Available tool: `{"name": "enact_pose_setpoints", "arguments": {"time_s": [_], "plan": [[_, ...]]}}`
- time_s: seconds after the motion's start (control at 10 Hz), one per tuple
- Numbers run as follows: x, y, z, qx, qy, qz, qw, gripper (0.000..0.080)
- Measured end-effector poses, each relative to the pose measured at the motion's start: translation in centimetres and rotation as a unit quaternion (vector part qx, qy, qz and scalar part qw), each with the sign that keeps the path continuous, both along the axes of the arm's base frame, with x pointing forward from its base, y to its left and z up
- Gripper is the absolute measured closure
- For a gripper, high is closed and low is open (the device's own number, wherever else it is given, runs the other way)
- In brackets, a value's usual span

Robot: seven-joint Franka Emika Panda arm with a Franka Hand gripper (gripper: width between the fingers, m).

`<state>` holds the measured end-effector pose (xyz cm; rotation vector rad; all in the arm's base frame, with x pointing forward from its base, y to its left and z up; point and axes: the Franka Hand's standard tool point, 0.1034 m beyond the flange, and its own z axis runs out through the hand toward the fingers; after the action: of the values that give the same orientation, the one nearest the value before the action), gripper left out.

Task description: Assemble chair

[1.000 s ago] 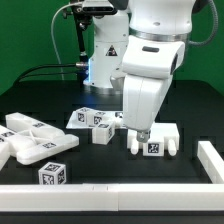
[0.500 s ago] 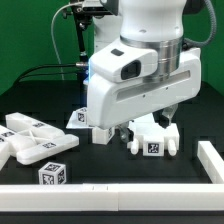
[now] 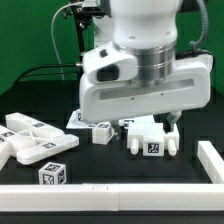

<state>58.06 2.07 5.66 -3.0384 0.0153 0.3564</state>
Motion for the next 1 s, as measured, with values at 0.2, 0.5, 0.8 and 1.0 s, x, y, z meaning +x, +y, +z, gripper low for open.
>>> {"name": "enact_pose_setpoints", "arguments": {"time_s": [0.2, 0.5, 0.8, 1.0], "plan": [[-1.2, 0.1, -1.5, -0.005, 0.006, -0.066, 0.998, 0.0151], [-1.2, 0.6, -1.4, -0.002, 0.016, -0.073, 0.997, 0.0151], [-3.4, -0.8, -2.8, 0.003, 0.087, -0.042, 0.995, 0.0151], [-2.8, -1.9, -3.7, 0.007, 0.18, -0.058, 0.982, 0.0151]]}}
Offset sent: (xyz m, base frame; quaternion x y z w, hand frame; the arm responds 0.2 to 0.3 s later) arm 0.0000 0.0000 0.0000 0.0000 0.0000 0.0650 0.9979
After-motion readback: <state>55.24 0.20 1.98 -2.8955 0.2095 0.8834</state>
